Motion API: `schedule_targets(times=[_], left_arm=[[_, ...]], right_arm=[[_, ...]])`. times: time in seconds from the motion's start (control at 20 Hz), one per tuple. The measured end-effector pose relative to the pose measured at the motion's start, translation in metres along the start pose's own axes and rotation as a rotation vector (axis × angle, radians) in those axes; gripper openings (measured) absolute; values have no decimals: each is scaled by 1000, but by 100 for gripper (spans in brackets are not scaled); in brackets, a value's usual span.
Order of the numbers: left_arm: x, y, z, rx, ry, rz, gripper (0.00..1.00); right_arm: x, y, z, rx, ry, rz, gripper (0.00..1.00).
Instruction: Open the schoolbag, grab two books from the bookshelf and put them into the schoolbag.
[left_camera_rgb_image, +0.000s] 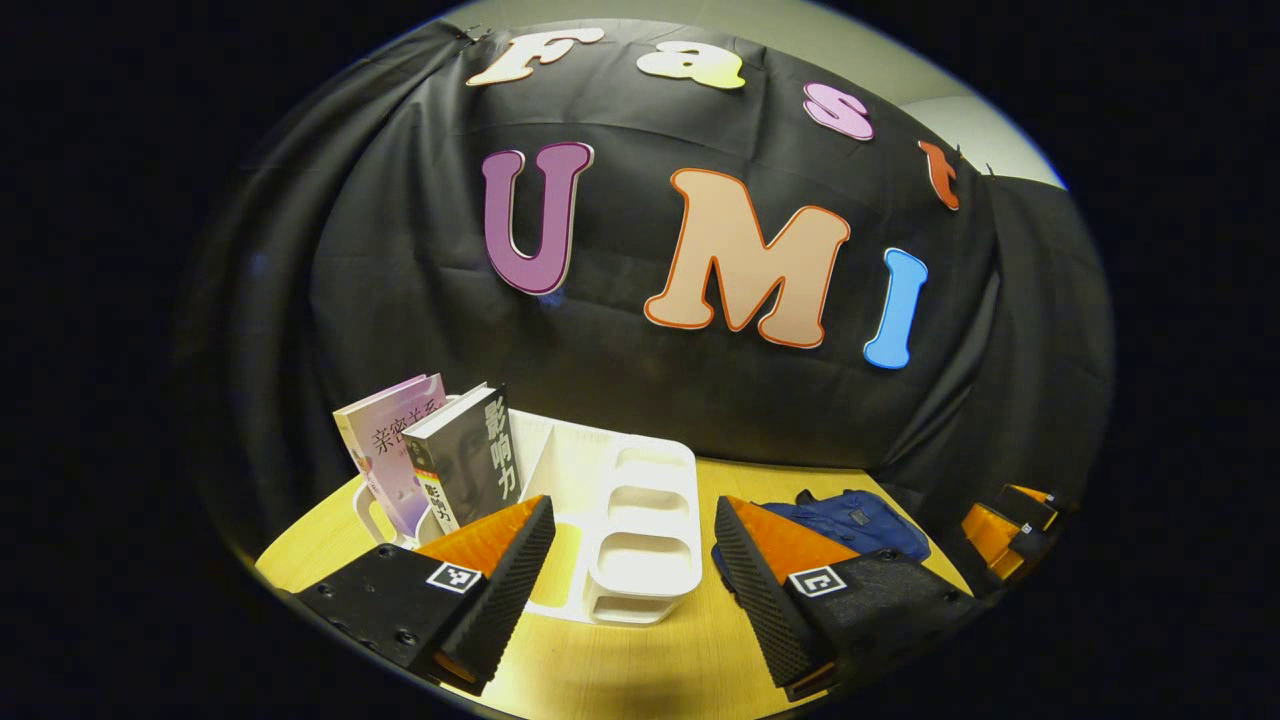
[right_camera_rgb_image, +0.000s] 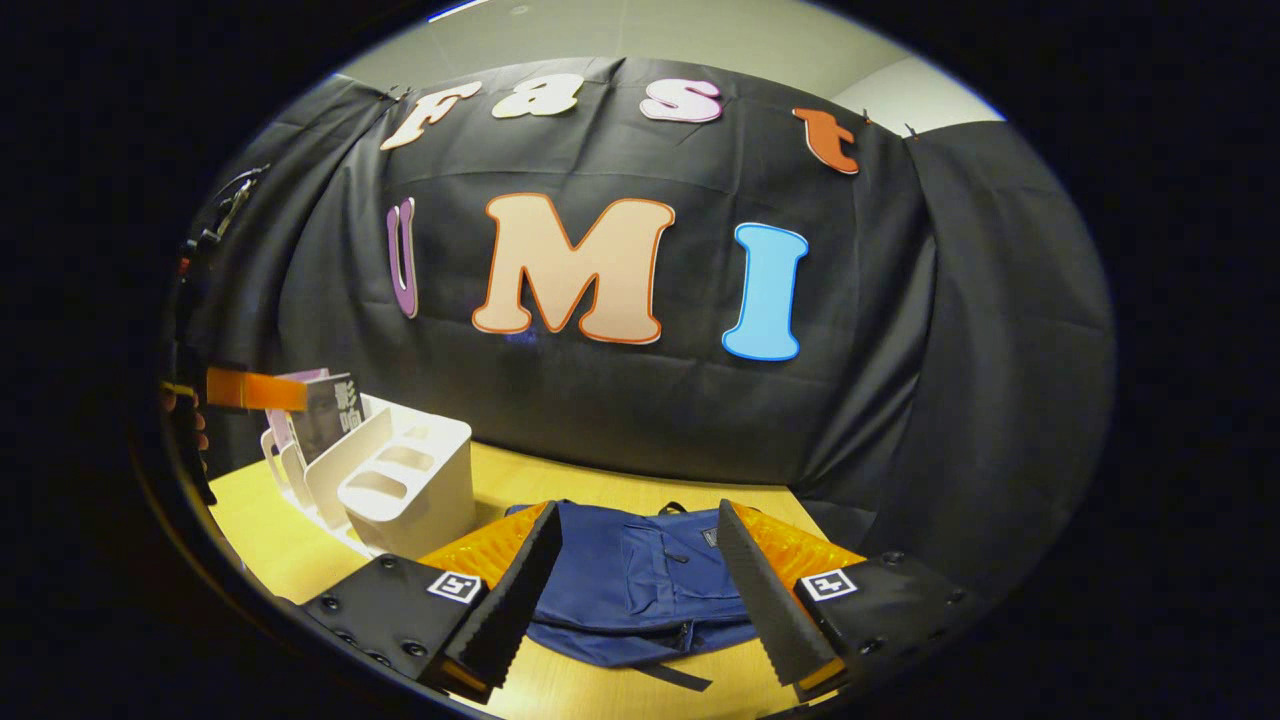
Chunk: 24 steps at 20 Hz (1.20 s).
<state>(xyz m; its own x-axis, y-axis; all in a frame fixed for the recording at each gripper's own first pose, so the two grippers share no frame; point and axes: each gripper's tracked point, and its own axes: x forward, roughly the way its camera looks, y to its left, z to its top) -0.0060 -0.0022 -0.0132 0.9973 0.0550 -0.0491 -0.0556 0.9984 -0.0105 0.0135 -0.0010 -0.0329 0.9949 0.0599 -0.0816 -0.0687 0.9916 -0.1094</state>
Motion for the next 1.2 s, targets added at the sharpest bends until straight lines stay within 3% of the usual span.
schedule_targets(times=[0.5,0.6,0.65,0.7,0.9,1.2], left_arm=[[-7,38,1,9,11,39,95],[-8,45,0,11,21,48,95],[-9,49,-1,9,29,50,95],[-9,50,-3,7,34,50,95],[-12,60,-7,7,46,53,95],[-17,75,-13,6,67,66,95]], right_arm=[[8,19,-50,-177,62,-24,100],[13,20,-65,-233,76,-30,95],[15,21,-74,-267,90,-33,93],[15,22,-82,-304,100,-36,100],[21,33,-108,-487,123,-32,94],[29,53,-143,-753,159,12,98]])
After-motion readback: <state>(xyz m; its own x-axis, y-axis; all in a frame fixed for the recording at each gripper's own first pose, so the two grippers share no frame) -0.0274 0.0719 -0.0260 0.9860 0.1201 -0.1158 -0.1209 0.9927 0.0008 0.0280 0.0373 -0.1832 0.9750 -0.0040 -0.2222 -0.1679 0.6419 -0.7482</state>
